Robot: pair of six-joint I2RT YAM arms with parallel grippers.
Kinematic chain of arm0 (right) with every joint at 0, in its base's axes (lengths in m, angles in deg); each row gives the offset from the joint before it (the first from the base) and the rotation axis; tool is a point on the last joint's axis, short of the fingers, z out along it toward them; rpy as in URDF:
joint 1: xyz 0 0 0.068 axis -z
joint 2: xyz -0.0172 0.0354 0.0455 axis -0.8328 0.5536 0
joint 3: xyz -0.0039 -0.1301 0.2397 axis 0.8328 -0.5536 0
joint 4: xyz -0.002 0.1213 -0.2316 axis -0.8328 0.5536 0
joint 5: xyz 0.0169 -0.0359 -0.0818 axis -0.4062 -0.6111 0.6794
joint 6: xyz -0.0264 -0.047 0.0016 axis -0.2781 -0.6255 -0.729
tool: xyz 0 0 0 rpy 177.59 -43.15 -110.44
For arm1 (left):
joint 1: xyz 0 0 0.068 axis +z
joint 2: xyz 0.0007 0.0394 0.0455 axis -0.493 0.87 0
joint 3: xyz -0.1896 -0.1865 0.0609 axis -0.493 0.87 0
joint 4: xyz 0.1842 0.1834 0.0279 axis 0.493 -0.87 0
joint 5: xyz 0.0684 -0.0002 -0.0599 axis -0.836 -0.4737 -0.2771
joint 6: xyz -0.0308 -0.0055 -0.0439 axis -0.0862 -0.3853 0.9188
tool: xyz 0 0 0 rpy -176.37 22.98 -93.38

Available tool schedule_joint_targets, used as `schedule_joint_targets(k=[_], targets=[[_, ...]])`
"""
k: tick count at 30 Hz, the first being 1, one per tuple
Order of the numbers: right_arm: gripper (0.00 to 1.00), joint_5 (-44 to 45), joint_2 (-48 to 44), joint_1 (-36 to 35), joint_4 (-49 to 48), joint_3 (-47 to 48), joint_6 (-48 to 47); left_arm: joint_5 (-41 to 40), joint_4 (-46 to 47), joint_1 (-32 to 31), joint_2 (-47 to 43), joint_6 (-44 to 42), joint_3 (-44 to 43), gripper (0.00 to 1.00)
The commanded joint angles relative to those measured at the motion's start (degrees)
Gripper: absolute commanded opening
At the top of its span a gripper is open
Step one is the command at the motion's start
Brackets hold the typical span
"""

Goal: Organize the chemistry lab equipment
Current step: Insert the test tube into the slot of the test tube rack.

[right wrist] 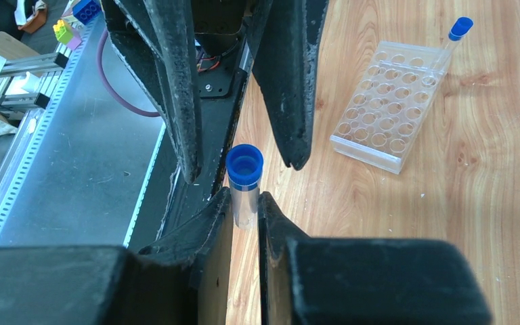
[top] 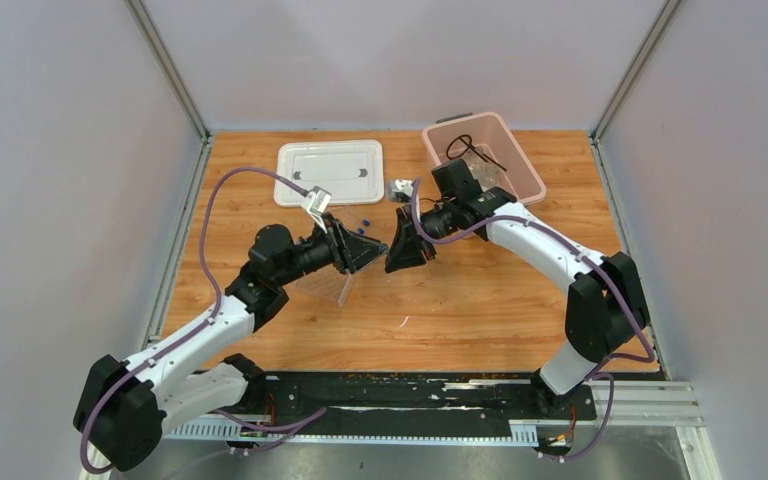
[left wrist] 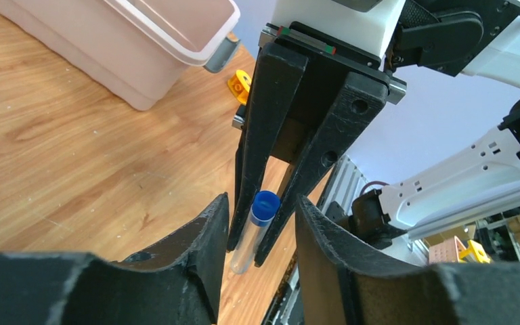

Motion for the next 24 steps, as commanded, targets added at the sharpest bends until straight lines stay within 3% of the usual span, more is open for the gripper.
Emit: schedule_joint_targets(k=[1, 20, 24], targets=[[0.00, -2.53, 0.72, -0.32, 2.44, 2.85, -2.88, 1.86, 1.31, 0.20, 0.61, -2.05, -2.68, 0.45], [0.00, -2.84, 2.37, -0.99, 7.69, 5.30, -6.53, 3.33, -0.35, -0.17, 3.75, -5.00, -3.58, 0.36], [0.00, -2.79, 2.39, -1.00, 7.88, 5.48, -6.63, 3.72, -1.10, -0.29, 4.02, -5.62, -3.75, 0.29]])
